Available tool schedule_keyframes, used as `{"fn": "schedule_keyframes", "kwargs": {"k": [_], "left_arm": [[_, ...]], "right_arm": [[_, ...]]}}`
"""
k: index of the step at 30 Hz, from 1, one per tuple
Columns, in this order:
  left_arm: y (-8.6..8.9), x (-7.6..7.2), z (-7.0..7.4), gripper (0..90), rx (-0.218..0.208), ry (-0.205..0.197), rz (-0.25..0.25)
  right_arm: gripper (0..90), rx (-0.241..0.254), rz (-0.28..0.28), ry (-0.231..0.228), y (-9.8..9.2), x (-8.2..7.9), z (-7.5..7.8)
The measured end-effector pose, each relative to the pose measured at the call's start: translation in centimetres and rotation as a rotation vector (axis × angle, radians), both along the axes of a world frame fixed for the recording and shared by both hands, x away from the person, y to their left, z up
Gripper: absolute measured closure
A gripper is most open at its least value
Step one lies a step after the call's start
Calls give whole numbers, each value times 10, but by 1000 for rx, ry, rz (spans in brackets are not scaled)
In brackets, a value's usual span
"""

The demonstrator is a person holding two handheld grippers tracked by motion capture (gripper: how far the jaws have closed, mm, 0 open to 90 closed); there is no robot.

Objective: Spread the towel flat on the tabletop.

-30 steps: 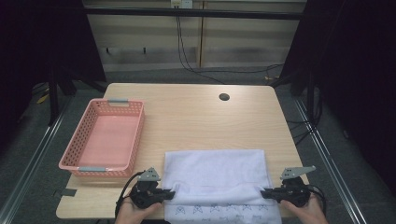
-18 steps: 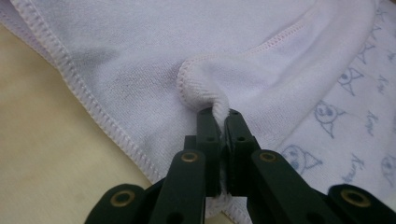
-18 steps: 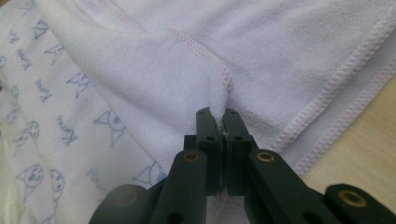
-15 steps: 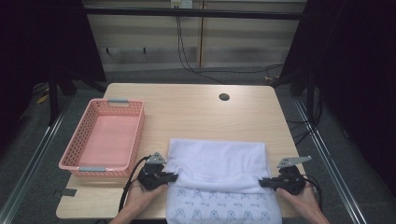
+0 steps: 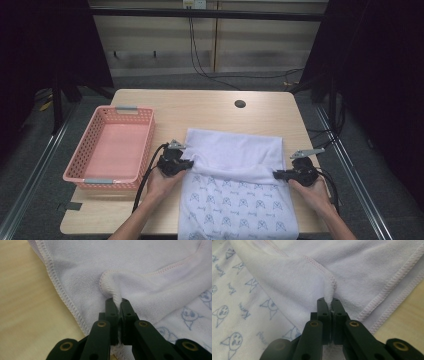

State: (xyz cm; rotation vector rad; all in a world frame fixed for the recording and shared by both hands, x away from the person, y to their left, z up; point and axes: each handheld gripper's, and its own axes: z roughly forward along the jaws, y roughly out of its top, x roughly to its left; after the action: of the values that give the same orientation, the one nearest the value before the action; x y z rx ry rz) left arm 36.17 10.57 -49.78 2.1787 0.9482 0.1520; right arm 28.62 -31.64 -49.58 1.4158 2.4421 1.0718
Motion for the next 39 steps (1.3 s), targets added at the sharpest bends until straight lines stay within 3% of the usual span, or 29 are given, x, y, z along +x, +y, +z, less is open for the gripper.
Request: {"fn": "schedule_keyframes", "kwargs": {"k": [4, 7, 19, 25, 27, 30, 33, 35, 36, 39], "left_arm": [[-7, 25, 1, 872, 22, -2, 33], [-11, 40, 1, 872, 35, -11, 48], [-5, 81, -4, 871, -15, -18, 129], [-3, 99, -8, 870, -55, -16, 183], [-3, 101, -7, 871, -41, -17, 174], [-1, 98, -5, 871, -74, -11, 173], [0, 89, 4, 870, -108, -24, 130], [2, 82, 16, 870, -95, -53, 91], [4, 77, 24, 870, -161, -66, 96], [10, 66, 45, 870, -197, -108, 78]], "right_arm": [[880, 4, -20, -16, -2, 20, -2], [880, -21, -41, -22, -1, 34, -1], [879, 9, -136, -48, -3, 93, -7], [879, -42, -157, -38, 9, 115, -3], [879, -35, -165, -43, 9, 121, -4], [879, -15, -170, -35, 7, 125, -3], [879, 28, -153, -84, 0, 122, 9], [879, 75, -152, -120, -7, 120, 21], [879, 91, -153, -136, -10, 119, 26], [879, 121, -137, -196, -17, 112, 50]]}}
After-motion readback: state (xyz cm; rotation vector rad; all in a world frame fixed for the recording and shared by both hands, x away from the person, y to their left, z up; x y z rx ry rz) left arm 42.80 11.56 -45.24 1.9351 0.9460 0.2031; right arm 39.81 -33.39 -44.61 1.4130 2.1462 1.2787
